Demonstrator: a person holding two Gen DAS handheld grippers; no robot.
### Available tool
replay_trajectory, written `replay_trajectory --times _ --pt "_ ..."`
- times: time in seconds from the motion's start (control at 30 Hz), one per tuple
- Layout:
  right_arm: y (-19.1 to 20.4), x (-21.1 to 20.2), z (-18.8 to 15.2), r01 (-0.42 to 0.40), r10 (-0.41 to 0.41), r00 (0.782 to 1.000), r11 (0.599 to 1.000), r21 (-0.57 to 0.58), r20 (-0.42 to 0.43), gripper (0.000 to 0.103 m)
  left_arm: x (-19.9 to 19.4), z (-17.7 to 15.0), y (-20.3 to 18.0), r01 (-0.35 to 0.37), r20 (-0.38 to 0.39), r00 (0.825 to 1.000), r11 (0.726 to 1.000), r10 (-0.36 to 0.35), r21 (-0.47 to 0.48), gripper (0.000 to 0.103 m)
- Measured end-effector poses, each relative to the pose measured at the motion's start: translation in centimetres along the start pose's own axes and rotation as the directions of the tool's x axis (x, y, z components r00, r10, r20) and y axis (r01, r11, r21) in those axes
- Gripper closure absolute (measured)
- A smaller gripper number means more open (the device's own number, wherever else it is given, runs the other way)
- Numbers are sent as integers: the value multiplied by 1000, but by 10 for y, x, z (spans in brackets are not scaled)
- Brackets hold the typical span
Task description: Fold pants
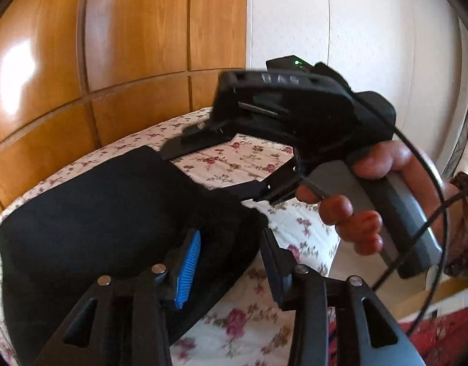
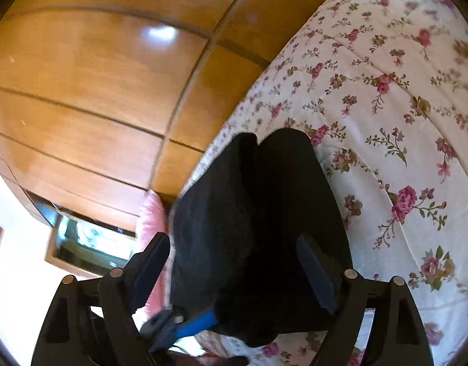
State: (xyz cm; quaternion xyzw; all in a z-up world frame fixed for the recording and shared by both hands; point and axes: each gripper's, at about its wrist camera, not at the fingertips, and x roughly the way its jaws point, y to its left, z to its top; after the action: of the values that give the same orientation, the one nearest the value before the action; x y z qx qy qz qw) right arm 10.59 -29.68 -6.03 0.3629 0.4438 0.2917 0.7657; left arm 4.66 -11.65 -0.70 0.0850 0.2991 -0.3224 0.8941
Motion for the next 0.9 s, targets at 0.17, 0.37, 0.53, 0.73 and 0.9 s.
replay_trajectory --times 0.17,0.37,0.53,0.73,0.9 --pt "13 11 -5 100 -104 994 986 -132 -23 24 -46 -14 56 -99 78 990 972 118 -212 62" --pt "25 39 -10 189 -211 976 945 -266 -57 73 -68 -31 121 -314 25 937 870 349 -380 60" --pt "40 12 4 177 -167 984 946 -273 58 92 -53 -46 138 -353 -76 932 837 356 -418 60" --pt "46 -29 22 298 -243 950 894 -334 198 102 -47 -45 132 -379 -91 923 840 375 -388 60" --pt "31 -9 6 248 -234 969 916 -316 81 85 -44 -47 134 -379 -94 923 838 373 -393 60"
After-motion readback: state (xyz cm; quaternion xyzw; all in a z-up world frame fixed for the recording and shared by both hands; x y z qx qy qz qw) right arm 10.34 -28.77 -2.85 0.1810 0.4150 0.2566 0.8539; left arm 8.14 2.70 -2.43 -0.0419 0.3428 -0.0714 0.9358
